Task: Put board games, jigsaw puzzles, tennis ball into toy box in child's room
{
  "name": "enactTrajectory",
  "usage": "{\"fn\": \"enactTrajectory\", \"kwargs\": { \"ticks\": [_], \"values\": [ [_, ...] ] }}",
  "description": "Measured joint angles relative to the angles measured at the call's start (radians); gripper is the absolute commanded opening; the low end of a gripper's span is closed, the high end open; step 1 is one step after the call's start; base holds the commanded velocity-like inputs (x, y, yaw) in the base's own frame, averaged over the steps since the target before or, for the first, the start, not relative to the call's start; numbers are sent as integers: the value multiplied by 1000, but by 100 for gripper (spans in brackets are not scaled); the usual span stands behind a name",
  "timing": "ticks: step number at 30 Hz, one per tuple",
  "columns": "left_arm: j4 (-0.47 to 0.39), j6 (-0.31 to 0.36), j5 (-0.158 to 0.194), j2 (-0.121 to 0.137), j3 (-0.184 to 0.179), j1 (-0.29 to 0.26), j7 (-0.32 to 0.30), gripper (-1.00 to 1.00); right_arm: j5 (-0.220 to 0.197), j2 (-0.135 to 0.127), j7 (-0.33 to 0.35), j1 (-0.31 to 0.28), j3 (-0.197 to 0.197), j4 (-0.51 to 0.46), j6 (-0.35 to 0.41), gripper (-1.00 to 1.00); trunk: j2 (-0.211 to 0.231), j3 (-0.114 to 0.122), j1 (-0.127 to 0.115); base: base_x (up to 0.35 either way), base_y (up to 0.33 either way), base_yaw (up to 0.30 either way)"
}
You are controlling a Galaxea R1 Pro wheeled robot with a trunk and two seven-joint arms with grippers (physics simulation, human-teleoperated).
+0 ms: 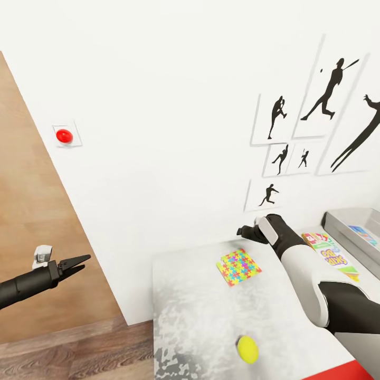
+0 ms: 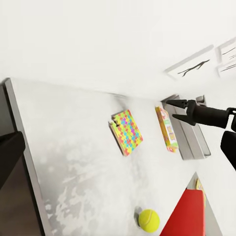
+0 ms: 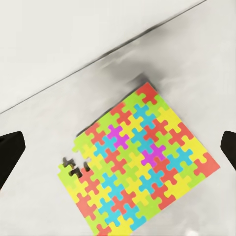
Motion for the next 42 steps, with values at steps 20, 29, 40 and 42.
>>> {"fn": "enactTrajectory", "kwargs": {
  "ticks": [20,29,40,42],
  "values": [
    [0,0,-1,2,0,0,-2,100,1,1,-4,-4,1,-21,7,100,0,-13,0,0,0,0],
    [0,0,-1,3,1,0,-4,100,0,1,-5,-18,0,-22,24,100,0,-28,0,0,0,0],
    [0,1,0,5,5,0,-6,100,0,1,-5,-51,0,-22,65,100,0,-46,0,0,0,0],
    [0,1,0,5,5,0,-7,100,-1,1,-6,-53,0,-22,71,100,0,-49,0,0,0,0]
  ]
}}
